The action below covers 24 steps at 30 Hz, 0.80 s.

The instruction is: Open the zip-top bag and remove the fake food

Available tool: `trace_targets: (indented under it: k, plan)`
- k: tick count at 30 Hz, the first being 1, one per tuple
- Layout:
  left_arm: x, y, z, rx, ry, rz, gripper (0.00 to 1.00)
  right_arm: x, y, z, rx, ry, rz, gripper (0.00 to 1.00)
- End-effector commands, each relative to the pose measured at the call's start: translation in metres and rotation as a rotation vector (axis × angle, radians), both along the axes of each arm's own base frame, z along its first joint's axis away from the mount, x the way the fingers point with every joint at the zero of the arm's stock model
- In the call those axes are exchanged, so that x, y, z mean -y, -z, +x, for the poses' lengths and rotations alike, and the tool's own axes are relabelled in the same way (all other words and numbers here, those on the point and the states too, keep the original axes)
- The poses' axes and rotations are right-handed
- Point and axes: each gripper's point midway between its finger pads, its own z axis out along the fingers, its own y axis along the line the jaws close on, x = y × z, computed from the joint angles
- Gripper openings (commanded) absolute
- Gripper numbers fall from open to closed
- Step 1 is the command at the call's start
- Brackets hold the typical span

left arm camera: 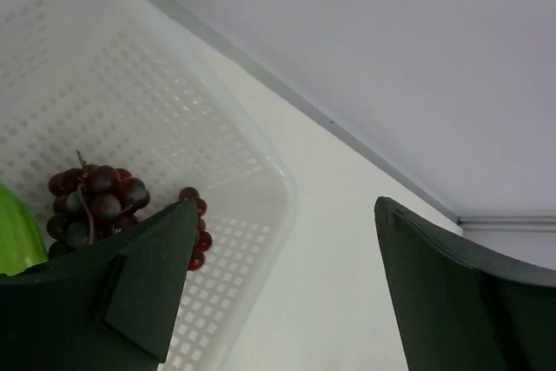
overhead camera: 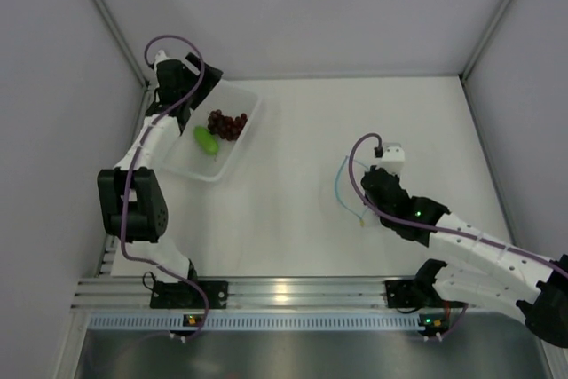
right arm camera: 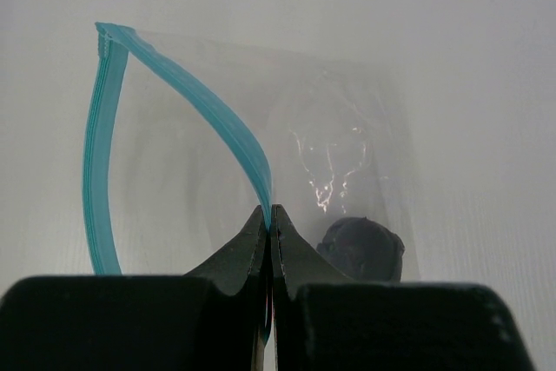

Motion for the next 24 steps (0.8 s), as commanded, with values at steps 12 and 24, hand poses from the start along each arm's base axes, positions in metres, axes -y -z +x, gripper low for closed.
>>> trace_targets:
  k: [12,24]
  plan:
    - [0.078,-0.099,-0.119,0.158,0.499,0.019,0.85,-0.032,-0.054,0.004,0.031,-0.119,0.124,0.00]
    - [0.223,-0.085,-0.226,0.143,0.768,0.072,0.81,-0.045,-0.065,0.007,0.031,-0.116,0.204,0.00]
